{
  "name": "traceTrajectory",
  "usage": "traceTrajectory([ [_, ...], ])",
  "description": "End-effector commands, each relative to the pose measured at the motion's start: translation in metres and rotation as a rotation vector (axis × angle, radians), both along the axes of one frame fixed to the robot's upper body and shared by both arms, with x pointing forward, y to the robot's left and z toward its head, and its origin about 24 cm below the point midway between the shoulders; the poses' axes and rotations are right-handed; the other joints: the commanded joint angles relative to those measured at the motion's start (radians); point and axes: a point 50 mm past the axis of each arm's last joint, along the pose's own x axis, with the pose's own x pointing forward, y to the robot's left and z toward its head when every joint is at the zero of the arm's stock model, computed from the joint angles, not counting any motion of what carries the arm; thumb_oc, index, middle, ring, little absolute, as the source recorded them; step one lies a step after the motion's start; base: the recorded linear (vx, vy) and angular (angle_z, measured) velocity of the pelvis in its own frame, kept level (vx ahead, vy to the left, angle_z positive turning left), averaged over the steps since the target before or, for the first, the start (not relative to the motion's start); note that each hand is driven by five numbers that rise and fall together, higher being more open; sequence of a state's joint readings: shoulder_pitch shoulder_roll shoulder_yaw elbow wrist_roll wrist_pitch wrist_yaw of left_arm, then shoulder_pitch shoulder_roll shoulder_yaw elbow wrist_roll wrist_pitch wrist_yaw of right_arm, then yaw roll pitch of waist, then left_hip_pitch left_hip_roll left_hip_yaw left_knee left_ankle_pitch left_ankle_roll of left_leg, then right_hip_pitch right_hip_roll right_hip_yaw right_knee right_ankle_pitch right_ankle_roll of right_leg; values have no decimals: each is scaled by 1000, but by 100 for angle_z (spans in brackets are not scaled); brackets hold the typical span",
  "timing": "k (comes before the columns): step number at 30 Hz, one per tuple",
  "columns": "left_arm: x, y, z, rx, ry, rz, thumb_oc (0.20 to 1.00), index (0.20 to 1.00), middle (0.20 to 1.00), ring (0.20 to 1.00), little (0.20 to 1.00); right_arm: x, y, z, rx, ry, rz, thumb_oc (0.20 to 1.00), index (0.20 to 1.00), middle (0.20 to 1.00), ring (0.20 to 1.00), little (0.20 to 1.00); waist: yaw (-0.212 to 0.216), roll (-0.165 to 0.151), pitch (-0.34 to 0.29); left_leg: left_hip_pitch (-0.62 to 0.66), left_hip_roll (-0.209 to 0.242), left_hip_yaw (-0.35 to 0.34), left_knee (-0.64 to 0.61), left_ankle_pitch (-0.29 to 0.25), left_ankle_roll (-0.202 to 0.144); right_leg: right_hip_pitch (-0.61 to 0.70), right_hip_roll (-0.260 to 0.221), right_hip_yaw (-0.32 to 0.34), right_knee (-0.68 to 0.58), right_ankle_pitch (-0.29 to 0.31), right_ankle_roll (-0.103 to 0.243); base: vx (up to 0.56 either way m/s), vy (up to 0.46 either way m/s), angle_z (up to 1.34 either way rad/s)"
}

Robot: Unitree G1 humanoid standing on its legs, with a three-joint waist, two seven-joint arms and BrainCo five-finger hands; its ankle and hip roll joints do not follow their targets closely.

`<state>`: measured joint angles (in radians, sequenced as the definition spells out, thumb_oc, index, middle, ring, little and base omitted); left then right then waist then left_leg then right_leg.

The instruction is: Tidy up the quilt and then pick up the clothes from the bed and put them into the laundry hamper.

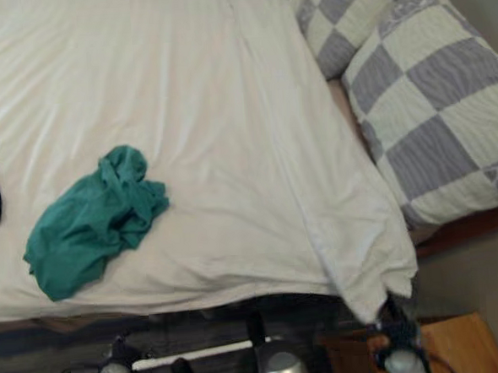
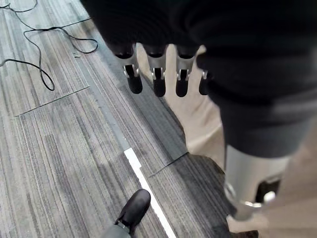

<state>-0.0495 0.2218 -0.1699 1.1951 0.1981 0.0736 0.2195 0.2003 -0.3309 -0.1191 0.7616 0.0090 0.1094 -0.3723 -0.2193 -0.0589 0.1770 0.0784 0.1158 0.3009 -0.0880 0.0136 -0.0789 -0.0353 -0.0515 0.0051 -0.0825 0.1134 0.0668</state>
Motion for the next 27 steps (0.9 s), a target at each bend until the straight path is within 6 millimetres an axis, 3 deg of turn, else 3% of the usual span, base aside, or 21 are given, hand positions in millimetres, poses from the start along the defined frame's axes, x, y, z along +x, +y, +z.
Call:
traceTrajectory([
  [1, -25, 18, -3, 42, 85, 93, 1000, 1000, 1000, 1000, 1000, 24, -38, 31, -130, -166, -146, 1000, 1000, 1000, 1000, 1000, 14, -7, -34, 3, 32, -32, 63, -57, -39, -46, -74, 9, 102, -122, 130, 38, 60, -11],
  [2, -29, 19, -4, 43, 92, 103, 1000, 1000, 1000, 1000, 1000, 31, -60, 50, -219, -230, -210, 1000, 1000, 1000, 1000, 1000, 18, -13, -39, 10, 30, -32, 63, -62, -37, -42, -76, 10, 104, -121, 133, 31, 47, -9],
  [4, -30, 19, -4, 45, 98, 100, 1000, 1000, 1000, 1000, 1000, 46, -76, 77, -316, -327, -214, 1000, 1000, 1000, 1000, 1000, 22, -16, -38, 16, 28, -35, 62, -66, -35, -39, -77, 12, 106, -122, 134, 25, 42, -9],
  [5, -30, 18, -4, 44, 97, 99, 1000, 1000, 1000, 1000, 1000, 46, -77, 78, -318, -327, -215, 1000, 1000, 1000, 1000, 1000, 23, -15, -37, 17, 28, -35, 62, -66, -35, -38, -77, 12, 106, -122, 134, 17, 16, -5],
  [6, -31, 18, -4, 47, 102, 96, 1000, 1000, 1000, 1000, 1000, 56, -81, 94, -370, -388, -190, 200, 200, 200, 200, 200, 26, -18, -33, 19, 27, -37, 62, -68, -34, -35, -78, 12, 106, -123, 134, 0, 0, 0],
  [7, -35, 19, -5, 53, 118, 89, 1000, 1000, 1000, 1000, 1000, 82, -87, 133, -477, -528, -108, 200, 200, 200, 200, 200, 37, -21, -27, 16, 26, -41, 64, -71, -33, -36, -80, 11, 106, -126, 132, 0, 0, 0],
  [10, -36, 23, -4, 64, 133, 49, 1000, 1000, 1000, 1000, 1000, 128, -77, 193, -601, -741, 40, 200, 200, 200, 200, 200, 72, -19, -7, 7, 28, -56, 71, -71, -34, -37, -84, 1, 107, -131, 128, -23, -29, 7],
  [13, -27, 29, -1, 83, 121, 4, 1000, 1000, 1000, 1000, 1000, 172, -57, 238, -646, -880, 172, 200, 200, 200, 200, 200, 111, -7, 29, -23, 28, -78, 81, -60, -39, -49, -91, -15, 116, -138, 124, -63, -61, 18],
  [14, -26, 28, 0, 82, 118, 6, 1000, 1000, 1000, 1000, 1000, 174, -56, 239, -646, -883, 173, 200, 200, 200, 200, 200, 107, -7, 31, -25, 28, -79, 83, -60, -39, -50, -91, -16, 118, -138, 124, -103, -64, 29],
  [16, -14, 29, 3, 91, 88, -34, 1000, 1000, 1000, 1000, 1000, 200, -42, 263, -645, -932, 247, 200, 200, 200, 200, 200, 130, 9, 75, -69, 25, -97, 108, -55, -41, -82, -95, -24, 151, -146, 118, -139, -41, 51],
  [19, -2, 26, 5, 81, 47, -57, 1000, 1000, 1000, 1000, 1000, 217, -32, 275, -650, -950, 282, 200, 200, 200, 200, 200, 135, 21, 118, -123, 23, -111, 164, -63, -41, -134, -95, -24, 213, -161, 113, -165, -25, 27],
  [20, 10, 23, 8, 69, -2, -61, 1000, 1000, 1000, 1000, 1000, 224, -30, 268, -611, -930, 262, 200, 200, 200, 200, 200, 138, 33, 156, -182, 26, -121, 225, -74, -44, -185, -96, -23, 275, -179, 111, -233, -26, 22],
  [24, 25, 23, 14, 72, -62, -54, 1000, 1000, 1000, 1000, 1000, 218, -39, 246, -569, -867, 194, 200, 200, 200, 200, 200, 131, 43, 185, -281, 39, -139, 340, -103, -47, -259, -105, -26, 364, -204, 108, -123, -40, 19],
  [25, 32, 24, 17, 72, -93, -41, 1000, 1000, 1000, 1000, 1000, 208, -48, 225, -541, -815, 124, 200, 200, 200, 200, 200, 120, 49, 204, -322, 43, -144, 392, -118, -43, -301, -106, -20, 418, -216, 104, -65, -11, 6],
  [26, 32, 24, 17, 73, -93, -42, 1000, 1000, 1000, 1000, 1000, 207, -48, 224, -540, -815, 122, 200, 200, 200, 200, 200, 121, 49, 202, -327, 44, -145, 398, -120, -43, -306, -106, -20, 423, -219, 104, -94, -2, 0],
  [27, 36, 23, 19, 69, -112, -33, 1000, 1000, 1000, 1000, 1000, 190, -56, 195, -495, -743, 42, 200, 200, 200, 200, 200, 108, 51, 214, -348, 47, -140, 449, -148, -36, -335, -104, -9, 468, -235, 100, -55, 15, -6],
])
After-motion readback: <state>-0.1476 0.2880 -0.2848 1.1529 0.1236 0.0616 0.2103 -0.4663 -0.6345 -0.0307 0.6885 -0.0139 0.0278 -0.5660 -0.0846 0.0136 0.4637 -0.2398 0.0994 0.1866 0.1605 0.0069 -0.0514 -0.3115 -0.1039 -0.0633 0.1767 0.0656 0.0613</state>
